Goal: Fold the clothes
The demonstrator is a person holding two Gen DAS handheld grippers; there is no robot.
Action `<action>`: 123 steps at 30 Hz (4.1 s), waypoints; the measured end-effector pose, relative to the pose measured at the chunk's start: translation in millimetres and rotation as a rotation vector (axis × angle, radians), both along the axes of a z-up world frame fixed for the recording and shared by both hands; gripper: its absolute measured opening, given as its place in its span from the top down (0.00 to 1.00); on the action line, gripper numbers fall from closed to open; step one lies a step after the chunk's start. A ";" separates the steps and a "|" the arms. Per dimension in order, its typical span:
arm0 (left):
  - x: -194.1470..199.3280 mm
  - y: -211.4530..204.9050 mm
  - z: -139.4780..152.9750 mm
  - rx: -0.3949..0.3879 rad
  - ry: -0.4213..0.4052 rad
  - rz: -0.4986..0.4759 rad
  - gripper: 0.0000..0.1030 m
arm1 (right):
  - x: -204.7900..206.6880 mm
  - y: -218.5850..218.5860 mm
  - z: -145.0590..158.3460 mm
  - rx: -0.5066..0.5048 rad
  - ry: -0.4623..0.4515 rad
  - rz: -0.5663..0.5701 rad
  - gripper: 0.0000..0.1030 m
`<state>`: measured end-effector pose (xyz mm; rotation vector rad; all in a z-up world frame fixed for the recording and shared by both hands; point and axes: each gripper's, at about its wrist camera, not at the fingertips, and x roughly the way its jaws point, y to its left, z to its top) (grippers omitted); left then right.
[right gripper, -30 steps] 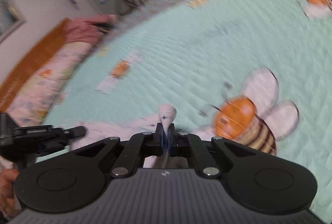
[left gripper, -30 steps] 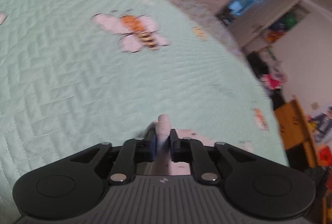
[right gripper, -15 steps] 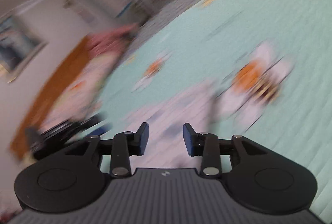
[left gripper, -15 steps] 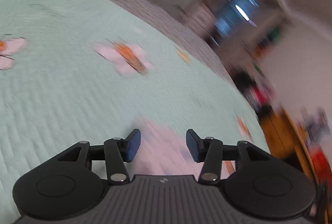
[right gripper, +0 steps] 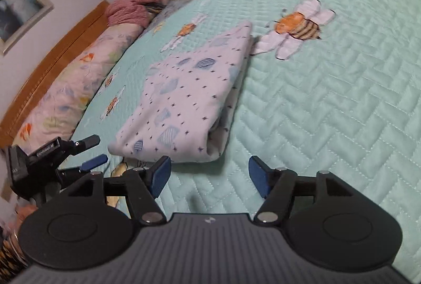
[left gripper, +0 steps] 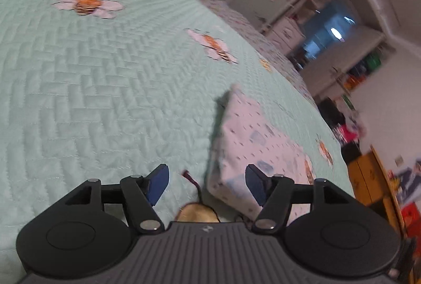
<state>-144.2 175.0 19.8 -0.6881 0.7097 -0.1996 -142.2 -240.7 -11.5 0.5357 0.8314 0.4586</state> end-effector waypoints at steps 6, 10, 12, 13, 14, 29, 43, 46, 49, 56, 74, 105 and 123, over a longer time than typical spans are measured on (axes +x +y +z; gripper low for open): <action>0.7 -9.5 -12.0 -0.149 0.047 -0.014 0.35 | 9.0 2.1 -3.5 0.077 0.011 -0.028 0.29; 1.1 -20.5 -22.7 -0.139 0.046 -0.019 0.35 | 13.1 17.0 -7.0 0.018 -0.037 0.025 0.29; 0.0 -24.0 -28.5 -0.150 0.032 -0.006 0.35 | 18.4 15.1 -12.0 0.081 -0.015 0.001 0.29; 1.7 -25.9 -29.3 -0.149 0.030 -0.008 0.35 | 21.7 13.5 -14.3 0.118 0.001 -0.011 0.29; 4.4 -27.6 -29.3 -0.147 0.028 -0.013 0.35 | 24.3 12.8 -15.9 0.146 0.012 -0.019 0.29; -27.5 -44.8 5.6 -0.152 0.099 -0.056 0.84 | 7.6 -35.4 -10.9 0.470 0.186 -0.088 0.84; -68.2 -45.0 -15.7 -0.040 0.112 -0.081 0.54 | -42.7 -40.7 16.1 0.050 0.062 -0.128 0.70; -69.3 -44.3 -17.4 -0.060 0.116 -0.056 0.54 | -31.2 -25.6 50.5 -0.070 -0.067 -0.066 0.68; -67.8 -44.4 -15.3 -0.070 0.097 -0.046 0.51 | -5.7 20.2 76.5 -0.177 -0.160 0.083 0.49; -65.0 -35.3 -21.6 -0.090 0.049 -0.071 0.55 | 71.0 146.7 90.2 -0.254 -0.204 0.449 0.85; -62.0 -29.2 -33.8 -0.145 0.025 -0.141 0.55 | 136.1 248.1 55.0 -0.730 -0.244 0.640 0.94; -68.0 -24.9 -38.1 -0.108 0.030 -0.146 0.73 | 175.9 154.1 -1.1 0.022 0.200 0.387 0.96; -66.8 -22.1 -37.3 -0.116 0.042 -0.149 0.75 | 104.9 63.1 12.6 0.216 0.149 0.181 0.54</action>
